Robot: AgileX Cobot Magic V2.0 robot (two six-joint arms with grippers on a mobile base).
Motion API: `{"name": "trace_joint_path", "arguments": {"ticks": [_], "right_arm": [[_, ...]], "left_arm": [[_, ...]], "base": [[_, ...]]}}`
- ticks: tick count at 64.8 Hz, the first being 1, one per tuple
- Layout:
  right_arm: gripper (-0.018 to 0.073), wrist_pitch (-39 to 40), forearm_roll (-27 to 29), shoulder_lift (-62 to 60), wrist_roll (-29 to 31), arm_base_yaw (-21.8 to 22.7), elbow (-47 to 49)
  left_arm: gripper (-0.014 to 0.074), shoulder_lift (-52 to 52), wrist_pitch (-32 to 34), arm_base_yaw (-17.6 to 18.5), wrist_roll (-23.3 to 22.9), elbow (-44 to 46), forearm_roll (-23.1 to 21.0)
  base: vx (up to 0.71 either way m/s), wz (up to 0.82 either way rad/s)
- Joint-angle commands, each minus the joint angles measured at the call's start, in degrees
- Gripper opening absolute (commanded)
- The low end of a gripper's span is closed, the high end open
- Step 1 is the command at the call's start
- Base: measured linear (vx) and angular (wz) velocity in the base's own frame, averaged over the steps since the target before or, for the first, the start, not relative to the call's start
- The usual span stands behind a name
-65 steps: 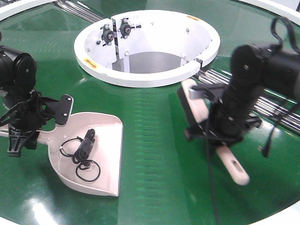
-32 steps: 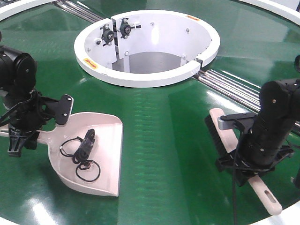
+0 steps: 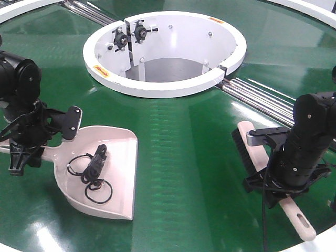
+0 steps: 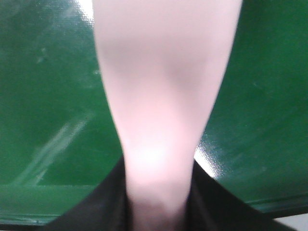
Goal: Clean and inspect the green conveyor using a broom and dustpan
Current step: 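Hold the brush and dustpan in place with both grippers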
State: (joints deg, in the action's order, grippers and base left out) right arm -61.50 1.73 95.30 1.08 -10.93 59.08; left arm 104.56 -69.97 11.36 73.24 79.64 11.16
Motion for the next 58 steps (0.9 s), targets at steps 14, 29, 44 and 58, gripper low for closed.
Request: {"name": "trace_joint_path", "arguments": {"ticks": [14,29,44,58], "right_arm": [[-0.0004,0.47,0.03,-2.56,0.47,0.36,1.25],[-0.0004,0.25,0.01,-2.56,0.52,0.36,1.25],[-0.0004,-1.24,-0.3,-2.56,0.65,0.36,1.25],[-0.0004,-1.09,-1.12,-2.56,0.39,0.36,1.25]], "left_arm": [[-0.0006,-2.9,-1.49,0.33,-0.07,1.53,-0.64],[-0.0006,-2.7,-1.49,0.15,-0.07,1.48,-0.49],[-0.0004,-2.64,-1.5,0.07,-0.18,1.48,-0.49],[0.0009,-2.69,-1.57,0.07,-1.0,1.48,-2.48]], "base": [[0.0,0.0],[0.0,0.0],[0.0,0.0],[0.0,0.0]]}}
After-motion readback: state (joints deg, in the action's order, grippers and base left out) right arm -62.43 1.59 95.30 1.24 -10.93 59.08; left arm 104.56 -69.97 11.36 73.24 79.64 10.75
